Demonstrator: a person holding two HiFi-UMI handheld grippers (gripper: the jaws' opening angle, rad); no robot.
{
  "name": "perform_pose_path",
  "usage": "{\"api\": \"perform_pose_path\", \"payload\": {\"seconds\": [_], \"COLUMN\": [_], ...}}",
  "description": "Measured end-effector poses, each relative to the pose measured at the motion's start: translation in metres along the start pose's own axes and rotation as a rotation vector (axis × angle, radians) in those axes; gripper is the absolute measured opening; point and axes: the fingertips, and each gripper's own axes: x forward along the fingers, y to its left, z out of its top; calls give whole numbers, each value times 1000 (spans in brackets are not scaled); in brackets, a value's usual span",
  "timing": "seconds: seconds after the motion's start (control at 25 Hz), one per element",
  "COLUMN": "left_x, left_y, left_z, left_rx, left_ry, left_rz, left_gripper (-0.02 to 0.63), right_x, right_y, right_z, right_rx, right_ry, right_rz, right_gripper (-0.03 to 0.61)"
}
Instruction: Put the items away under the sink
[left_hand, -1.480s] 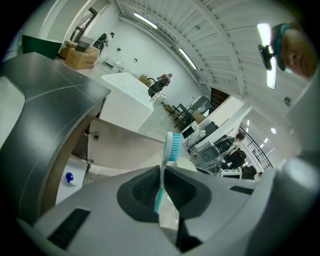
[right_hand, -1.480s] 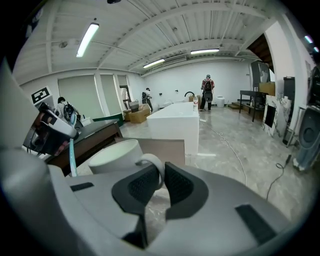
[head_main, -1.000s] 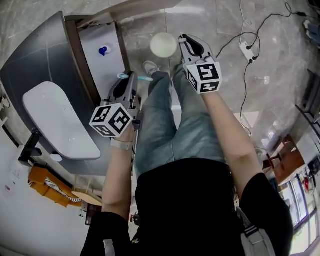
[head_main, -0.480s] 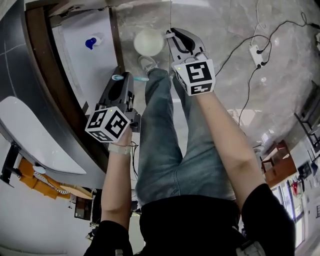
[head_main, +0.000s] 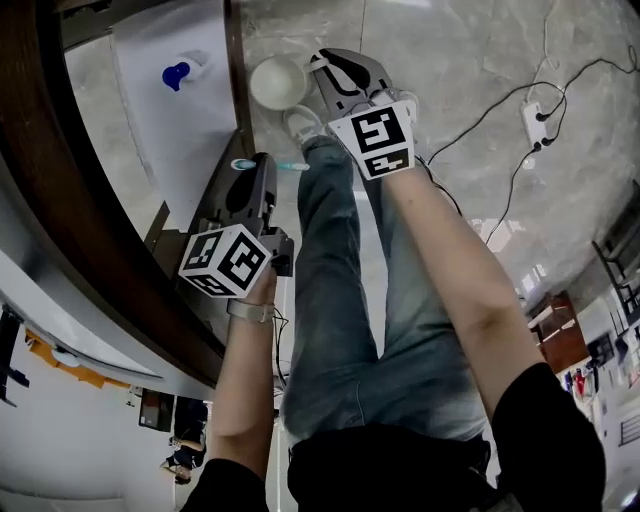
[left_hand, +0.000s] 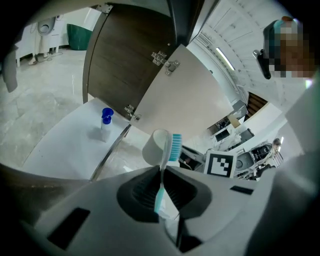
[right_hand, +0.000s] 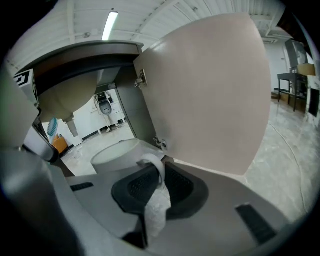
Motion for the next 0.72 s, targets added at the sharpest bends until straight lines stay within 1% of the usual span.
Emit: {"api": "perform_pose_path", "payload": {"seconds": [0.2,0.44,0.52,0.64,0.72], "left_x": [10,23,27,31,31], "left_y": [20,40,47,54,56], "left_z": [-11,-11,-11,-16,-19], "left_rx": [-28,-40,-45,-60,-56], "left_ry": [19,22,23,36,48], "left_rz": [16,18,30,44,46], "left_gripper": [39,40,40,40,39], "right_x": [39,76,88,105,114], "right_y": [17,38,47,57,62], "right_z": [-20,-48,-58,-71,-76], "right_rx": [-24,-18,-25,-39,-43], "right_ry": [26,59,76,98,107], "right_rz": [62,100,118,139,147], "right_gripper": [54,54,54,54,54]}}
